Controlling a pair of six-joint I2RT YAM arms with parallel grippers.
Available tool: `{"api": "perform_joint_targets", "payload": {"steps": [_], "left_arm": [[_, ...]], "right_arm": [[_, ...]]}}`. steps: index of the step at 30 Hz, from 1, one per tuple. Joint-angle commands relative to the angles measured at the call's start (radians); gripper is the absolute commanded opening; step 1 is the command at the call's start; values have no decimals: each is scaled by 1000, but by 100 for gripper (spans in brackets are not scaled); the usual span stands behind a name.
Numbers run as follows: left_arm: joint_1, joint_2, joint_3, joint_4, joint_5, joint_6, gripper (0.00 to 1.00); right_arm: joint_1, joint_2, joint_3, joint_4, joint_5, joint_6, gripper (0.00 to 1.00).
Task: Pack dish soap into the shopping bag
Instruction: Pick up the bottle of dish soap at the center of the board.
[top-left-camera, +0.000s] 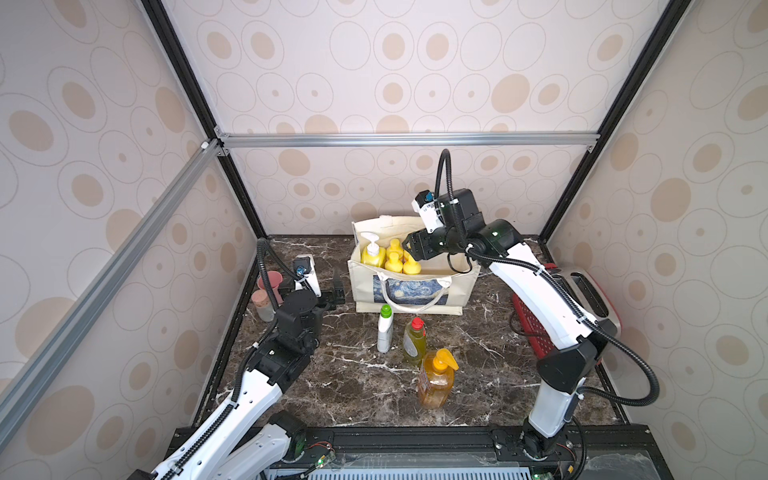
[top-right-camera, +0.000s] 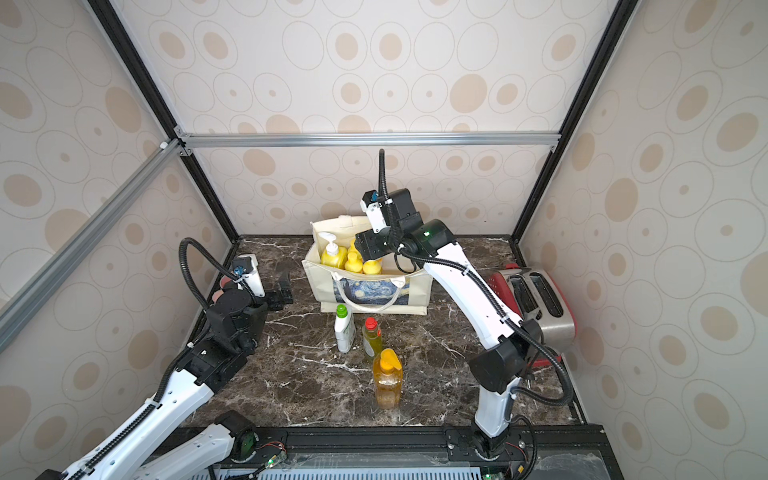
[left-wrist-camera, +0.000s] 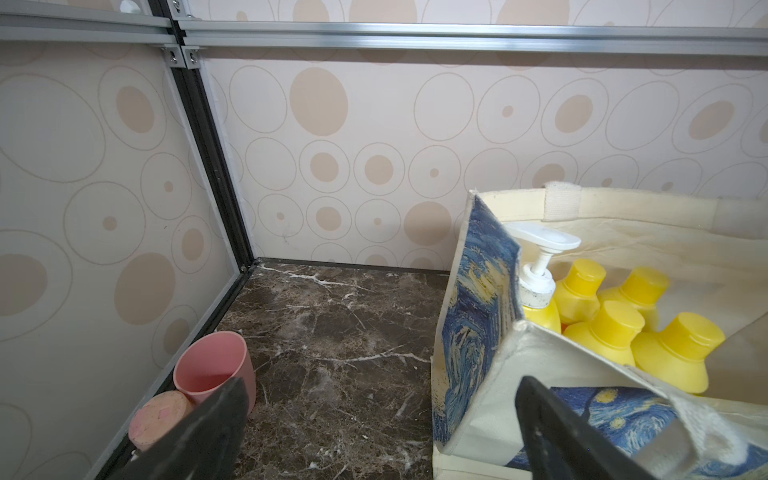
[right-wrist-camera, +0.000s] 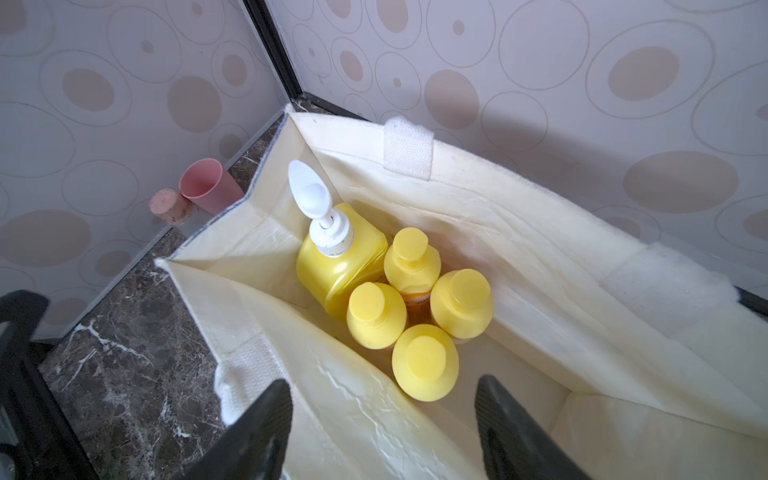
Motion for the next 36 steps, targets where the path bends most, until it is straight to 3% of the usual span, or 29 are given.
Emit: {"api": "perform_joint_targets", "payload": {"steps": [1, 6, 8, 13, 16, 24, 27, 36], "left_arm": [[7, 3, -8, 16, -8, 5, 100], [8, -27, -110, 10, -3, -59, 99], [13, -43, -177, 35, 50, -112, 99], [12, -43, -321, 87, 125, -183, 99], [15, -38, -366, 120, 102, -194, 99], [16, -30, -372, 149, 102, -190, 99], [18, -17, -366, 146, 102, -189, 99], [16, 2, -355, 144, 110, -187, 99]], "right_arm": [[7, -88, -51, -31, -50, -13, 70], [15, -249, -161, -145, -70, -26, 69], [25, -334, -255, -153, -74, -22, 70], [45, -578, -513, -124, -229, 20, 71], [58, -675, -589, -161, -238, 40, 73], [139, -770, -733, -257, -177, 17, 76], [203, -779, -772, -271, -102, 22, 78], [328, -801, -882, -155, -39, 66, 80]]}}
